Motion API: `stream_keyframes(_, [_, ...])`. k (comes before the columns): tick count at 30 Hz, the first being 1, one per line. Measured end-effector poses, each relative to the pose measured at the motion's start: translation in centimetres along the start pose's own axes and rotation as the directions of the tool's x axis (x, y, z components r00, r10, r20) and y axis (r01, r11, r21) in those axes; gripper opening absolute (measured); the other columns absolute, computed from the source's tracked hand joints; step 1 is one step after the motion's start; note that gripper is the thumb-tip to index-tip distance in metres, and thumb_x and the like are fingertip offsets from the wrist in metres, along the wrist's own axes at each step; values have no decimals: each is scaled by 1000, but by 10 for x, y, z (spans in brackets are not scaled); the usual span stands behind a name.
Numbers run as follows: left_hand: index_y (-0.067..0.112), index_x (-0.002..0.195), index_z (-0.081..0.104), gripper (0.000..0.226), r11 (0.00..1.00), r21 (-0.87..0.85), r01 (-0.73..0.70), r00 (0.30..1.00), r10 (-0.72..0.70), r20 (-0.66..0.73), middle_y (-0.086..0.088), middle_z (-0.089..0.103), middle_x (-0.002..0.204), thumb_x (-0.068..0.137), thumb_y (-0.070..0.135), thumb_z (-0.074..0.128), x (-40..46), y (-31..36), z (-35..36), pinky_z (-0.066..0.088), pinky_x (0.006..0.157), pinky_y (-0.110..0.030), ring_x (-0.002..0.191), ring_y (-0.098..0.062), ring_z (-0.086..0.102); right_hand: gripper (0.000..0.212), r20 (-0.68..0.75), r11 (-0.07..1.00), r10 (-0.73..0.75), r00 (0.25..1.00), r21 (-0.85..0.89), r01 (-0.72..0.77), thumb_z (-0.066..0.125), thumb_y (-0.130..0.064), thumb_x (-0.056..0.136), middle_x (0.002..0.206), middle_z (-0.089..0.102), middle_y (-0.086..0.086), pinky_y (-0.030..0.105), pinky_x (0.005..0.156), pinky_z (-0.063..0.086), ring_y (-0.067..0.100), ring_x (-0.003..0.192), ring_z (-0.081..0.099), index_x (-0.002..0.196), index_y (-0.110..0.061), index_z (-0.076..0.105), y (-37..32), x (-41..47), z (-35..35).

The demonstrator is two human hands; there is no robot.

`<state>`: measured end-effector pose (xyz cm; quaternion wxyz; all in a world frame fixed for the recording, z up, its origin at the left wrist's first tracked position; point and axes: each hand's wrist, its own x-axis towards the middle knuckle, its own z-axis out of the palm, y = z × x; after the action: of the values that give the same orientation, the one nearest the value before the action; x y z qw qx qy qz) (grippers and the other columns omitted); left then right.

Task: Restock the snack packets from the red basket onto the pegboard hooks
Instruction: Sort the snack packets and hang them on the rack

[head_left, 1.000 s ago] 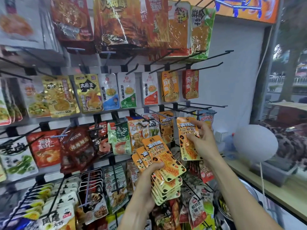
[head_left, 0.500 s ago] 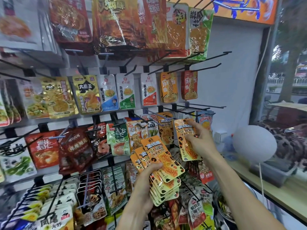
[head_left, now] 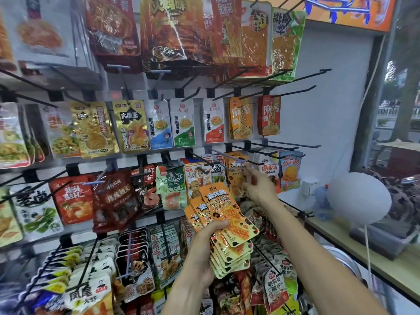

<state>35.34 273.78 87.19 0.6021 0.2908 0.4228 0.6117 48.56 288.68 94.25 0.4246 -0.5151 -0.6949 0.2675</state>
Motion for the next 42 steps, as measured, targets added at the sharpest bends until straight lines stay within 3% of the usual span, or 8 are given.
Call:
stream_keyframes(5, [11, 88, 83, 16, 999, -37, 15, 998, -13, 66, -26, 75, 117, 75, 19, 84, 0, -5, 4, 50, 109, -61, 103, -41, 74, 49, 122, 963, 1, 993, 267, -33, 84, -65, 73, 104, 75, -9, 35, 87, 57, 10, 97, 71, 106, -29, 76, -2, -79, -13])
stream_keyframes(9, [3, 101, 82, 24, 997, -66, 45, 996, -40, 81, -26, 75, 116, 82, 18, 77, -2, -9, 15, 57, 99, -52, 97, -39, 77, 48, 199, 935, 112, 974, 309, -171, 98, -35, 65, 94, 78, 5, 39, 81, 63, 20, 84, 77, 103, -16, 74, 7, -82, -16])
stream_keyframes(13, [5, 123, 77, 40, 994, -77, 73, 993, -65, 96, -25, 73, 124, 89, 26, 77, -1, -16, 17, 49, 111, -59, 114, -43, 72, 44, 270, 816, 206, 940, 483, -318, 91, -8, 74, 98, 78, 14, 41, 74, 62, 27, 83, 78, 112, -4, 69, 20, -81, -22])
stream_keyframes(21, [19, 121, 79, 62, 999, -13, 36, 999, -35, 14, -15, 71, 134, 66, 43, 95, 9, -23, 11, 46, 113, -62, 128, -42, 64, 33, 225, 713, 227, 948, 625, -319, 74, -1, 92, 92, 77, 15, 37, 61, 60, 25, 72, 74, 120, -2, 57, 30, -86, -32])
stream_keyframes(27, [30, 117, 81, 77, 998, -53, 34, 999, -35, -12, -10, 61, 149, 47, 56, 101, 24, -28, -4, 41, 117, -62, 143, -39, 50, 48, -69, 772, 83, 994, 635, -20, 72, -1, 93, 110, 75, 18, 54, 81, 58, 36, 88, 73, 121, -35, 51, 24, -65, -47])
stream_keyframes(30, [25, 116, 82, 78, 998, -58, 22, 1000, -22, 3, -12, 65, 143, 46, 53, 103, 16, -24, -2, 43, 115, -63, 138, -40, 55, 49, -96, 796, 44, 994, 605, 23, 70, -1, 95, 108, 76, 19, 61, 76, 58, 39, 85, 72, 118, -41, 54, 17, -54, -49])
stream_keyframes(35, [15, 116, 81, 79, 999, -33, 38, 999, -37, 25, -19, 74, 126, 45, 39, 104, 2, -16, 3, 50, 108, -64, 121, -44, 68, 49, -66, 864, -4, 998, 502, 37, 66, -6, 98, 135, 63, 8, 51, 95, 57, 36, 125, 60, 118, -50, 62, 17, -40, -46])
stream_keyframes(42, [10, 117, 76, 73, 999, -20, 37, 999, -37, -2, -22, 76, 118, 52, 32, 100, -5, -11, 5, 49, 107, -67, 114, -45, 71, 54, -64, 893, -40, 997, 446, 65, 63, -4, 100, 138, 59, -4, 57, 110, 47, 28, 135, 55, 113, -57, 63, 16, -37, -47])
